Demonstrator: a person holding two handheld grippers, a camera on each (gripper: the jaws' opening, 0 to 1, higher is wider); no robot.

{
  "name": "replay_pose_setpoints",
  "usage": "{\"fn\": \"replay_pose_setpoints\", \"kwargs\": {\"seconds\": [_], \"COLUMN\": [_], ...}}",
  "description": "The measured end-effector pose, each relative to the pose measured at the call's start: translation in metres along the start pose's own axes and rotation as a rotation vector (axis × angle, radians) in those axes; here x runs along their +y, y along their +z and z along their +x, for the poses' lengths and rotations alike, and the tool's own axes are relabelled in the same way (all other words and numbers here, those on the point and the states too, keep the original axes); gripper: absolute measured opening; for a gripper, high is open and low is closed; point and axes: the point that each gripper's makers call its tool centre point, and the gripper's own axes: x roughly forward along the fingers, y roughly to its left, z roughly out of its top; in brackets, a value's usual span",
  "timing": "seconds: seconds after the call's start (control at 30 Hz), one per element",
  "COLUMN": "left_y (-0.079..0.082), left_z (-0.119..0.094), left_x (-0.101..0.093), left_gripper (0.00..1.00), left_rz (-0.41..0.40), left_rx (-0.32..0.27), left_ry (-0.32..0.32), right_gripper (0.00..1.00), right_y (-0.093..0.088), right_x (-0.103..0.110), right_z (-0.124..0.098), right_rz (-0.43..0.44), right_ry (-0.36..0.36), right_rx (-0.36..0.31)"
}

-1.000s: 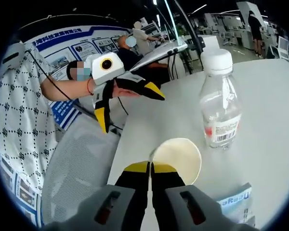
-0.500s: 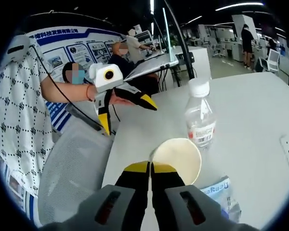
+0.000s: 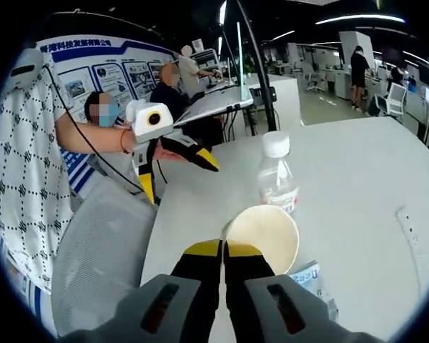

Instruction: Arrange the tabletop items into an orderly group along one side of the table until the central work area is clear of visible clutter.

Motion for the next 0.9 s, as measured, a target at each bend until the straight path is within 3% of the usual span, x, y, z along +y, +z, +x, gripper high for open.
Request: {"fn": "replay_pose_setpoints", "kwargs": {"seconds": [0.43, 0.9], "left_y": [0.003, 0.004], "left_z": [0.002, 0.003], "left_x": [0.0, -0.001], "left_gripper": [0.64, 0.62], "left_rz": [0.005, 0.004], "left_rx": [-0.007, -0.01], "left_ry": [0.001, 0.001], "right_gripper": [0.0, 0.0], "right_y": [0.004, -0.002], "right_x": [-0.014, -0.025], "right_z": [-0.007, -0.001], "right_rz": [-0.041, -0.132], "right_ry": [-0.066, -0.102], "right_rx": [0.016, 0.113]}}
